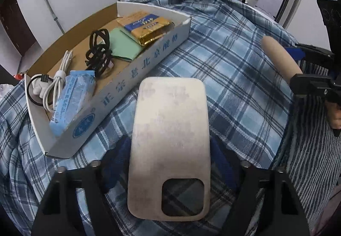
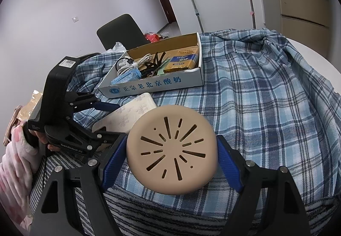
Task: Organize soft objects
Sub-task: 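Lift the phone case with the left tool while right lifts the pad over the box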
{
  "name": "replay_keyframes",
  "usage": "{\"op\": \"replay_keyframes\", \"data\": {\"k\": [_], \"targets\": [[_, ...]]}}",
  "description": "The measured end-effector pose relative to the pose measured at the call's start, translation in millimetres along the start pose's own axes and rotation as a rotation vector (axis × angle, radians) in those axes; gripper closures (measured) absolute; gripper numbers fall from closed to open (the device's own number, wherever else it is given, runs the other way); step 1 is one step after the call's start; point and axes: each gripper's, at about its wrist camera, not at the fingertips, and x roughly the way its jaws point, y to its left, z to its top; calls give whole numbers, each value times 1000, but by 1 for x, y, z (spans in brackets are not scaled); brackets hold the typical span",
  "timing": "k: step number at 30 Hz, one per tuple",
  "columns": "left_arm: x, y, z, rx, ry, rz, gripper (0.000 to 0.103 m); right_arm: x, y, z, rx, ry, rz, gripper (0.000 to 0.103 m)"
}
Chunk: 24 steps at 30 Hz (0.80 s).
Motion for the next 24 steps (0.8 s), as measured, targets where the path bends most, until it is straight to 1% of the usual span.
{"op": "replay_keyframes", "data": {"k": [6, 8, 10, 14, 17, 18, 21, 22, 24], "targets": [[-2, 0, -5, -2, -23, 10, 28, 0, -1, 0, 2, 0, 0, 23], [-8, -3, -8, 5, -43, 29, 28, 0, -1, 0, 2, 0, 1, 23], [-20, -5, -11, -3, -83, 45, 28, 0, -1, 0, 3, -1, 1, 23], [-53, -12, -19, -57, -183, 29, 28, 0, -1, 0, 1, -4, 0, 23], [-77, -25, -33, -73, -278, 105, 28, -2, 0, -1, -3, -11, -3, 23], [-82, -29, -36, -86, -302, 110, 28, -2, 0, -1, -5, -13, -4, 23], [-95, -34, -52, -176, -385, 88, 28, -4, 3, -1, -14, -25, -16, 23], [-96, -34, -56, -191, -409, 96, 28, -6, 4, -2, -20, -32, -24, 23], [-97, -37, -63, -196, -451, 150, 28, -8, 7, -3, -36, -45, -36, 23]]}}
